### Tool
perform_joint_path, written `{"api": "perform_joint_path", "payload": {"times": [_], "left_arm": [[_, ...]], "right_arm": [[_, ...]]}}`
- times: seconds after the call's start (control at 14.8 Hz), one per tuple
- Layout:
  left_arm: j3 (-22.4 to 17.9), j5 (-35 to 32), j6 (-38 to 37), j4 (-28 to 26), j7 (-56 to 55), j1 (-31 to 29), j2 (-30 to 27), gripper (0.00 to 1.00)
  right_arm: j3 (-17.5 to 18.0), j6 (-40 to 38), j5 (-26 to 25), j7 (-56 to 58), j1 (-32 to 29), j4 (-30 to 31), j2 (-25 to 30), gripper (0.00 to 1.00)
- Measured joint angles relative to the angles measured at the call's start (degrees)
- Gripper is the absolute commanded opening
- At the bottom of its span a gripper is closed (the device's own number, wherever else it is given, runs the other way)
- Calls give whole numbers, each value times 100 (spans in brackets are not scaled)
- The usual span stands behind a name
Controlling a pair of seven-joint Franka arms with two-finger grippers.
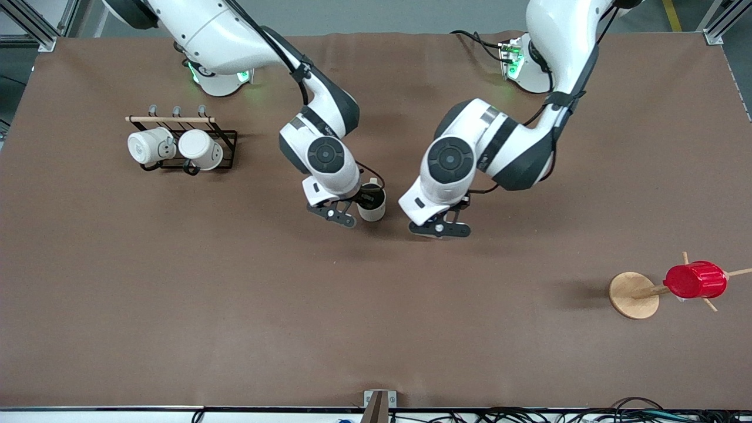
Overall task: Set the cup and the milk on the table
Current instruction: 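Set the mug down, open the right gripper and withdraw it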
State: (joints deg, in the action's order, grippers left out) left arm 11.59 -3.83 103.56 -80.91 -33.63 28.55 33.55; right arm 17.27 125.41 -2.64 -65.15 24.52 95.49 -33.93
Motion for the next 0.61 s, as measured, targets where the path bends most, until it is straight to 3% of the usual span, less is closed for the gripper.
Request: {"api": "perform_joint_path", "payload": {"times": [0.34, 0.61], "left_arm": [[3, 0, 11, 447, -279, 273, 437, 18], [4, 0, 107, 544, -369, 352, 545, 19]], "right_arm": [[-91, -1195, -6, 1610, -1006, -99, 1205, 100], [-933, -1808, -6, 3010, -1191, -102, 1958, 100]]}}
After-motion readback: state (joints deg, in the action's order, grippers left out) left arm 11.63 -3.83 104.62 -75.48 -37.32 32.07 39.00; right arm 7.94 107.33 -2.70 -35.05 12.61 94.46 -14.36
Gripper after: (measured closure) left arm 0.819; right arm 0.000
